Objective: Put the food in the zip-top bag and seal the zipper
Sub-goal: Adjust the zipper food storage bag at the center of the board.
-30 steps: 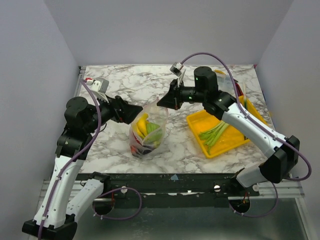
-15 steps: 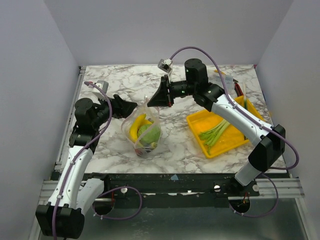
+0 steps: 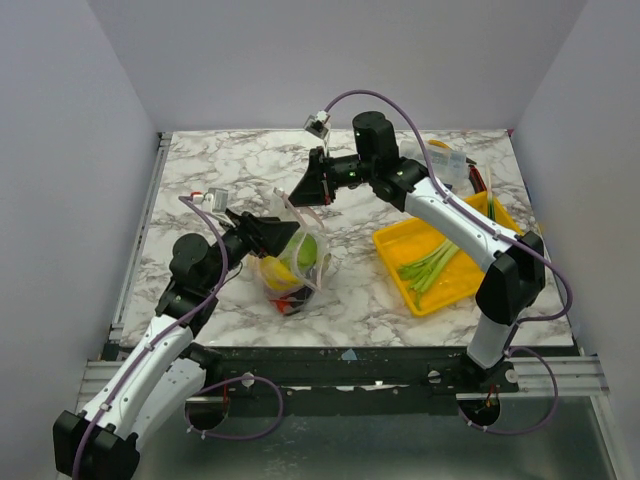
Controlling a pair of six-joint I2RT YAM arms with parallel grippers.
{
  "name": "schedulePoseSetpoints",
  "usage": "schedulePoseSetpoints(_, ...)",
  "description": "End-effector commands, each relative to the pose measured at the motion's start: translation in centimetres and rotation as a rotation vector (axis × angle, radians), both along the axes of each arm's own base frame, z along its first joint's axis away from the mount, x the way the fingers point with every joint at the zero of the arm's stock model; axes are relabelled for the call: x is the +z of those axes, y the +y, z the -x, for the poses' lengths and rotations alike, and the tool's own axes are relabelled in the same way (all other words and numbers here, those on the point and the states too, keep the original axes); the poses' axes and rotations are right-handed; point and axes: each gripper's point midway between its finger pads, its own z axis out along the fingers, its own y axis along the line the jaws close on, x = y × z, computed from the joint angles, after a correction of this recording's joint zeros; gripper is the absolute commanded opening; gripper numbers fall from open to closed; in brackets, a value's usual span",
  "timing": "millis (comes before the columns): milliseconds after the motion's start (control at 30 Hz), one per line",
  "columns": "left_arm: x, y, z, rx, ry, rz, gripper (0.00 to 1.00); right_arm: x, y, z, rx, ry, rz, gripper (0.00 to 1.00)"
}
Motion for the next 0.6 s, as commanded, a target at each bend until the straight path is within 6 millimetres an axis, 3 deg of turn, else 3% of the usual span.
schedulePoseSetpoints(0,0.5,4.1,-3.4,0.304,-0.038,-0.016,0.91,2.5,-0.3,1.9,0.098,0.007,-0.059,0.0)
schedulePoseSetpoints(67,0.2,5.1,-4.2,0.365,-0.022,-0.072,0.98,2.2,-0.4,2.3,0.116,0.017,-0.058,0.0)
schedulePoseSetpoints(133,0.3,5.2,-4.4,0.358,-0.039,-0.142,0.98,1.9,-0.5,2.5,0.131,0.029,-0.057,0.0)
schedulePoseSetpoints(333,0.4,1.4,-2.1,0.009,-0.237,-0.316,0.98,1.9,-0.7,4.0,0.242,0.076,-0.089,0.0)
schedulePoseSetpoints(567,-0.8,-2.3,0.1,-0.282,-0.247,-0.273,0.93,3.2,-1.2,5.4,0.332,0.097,-0.12,0.0)
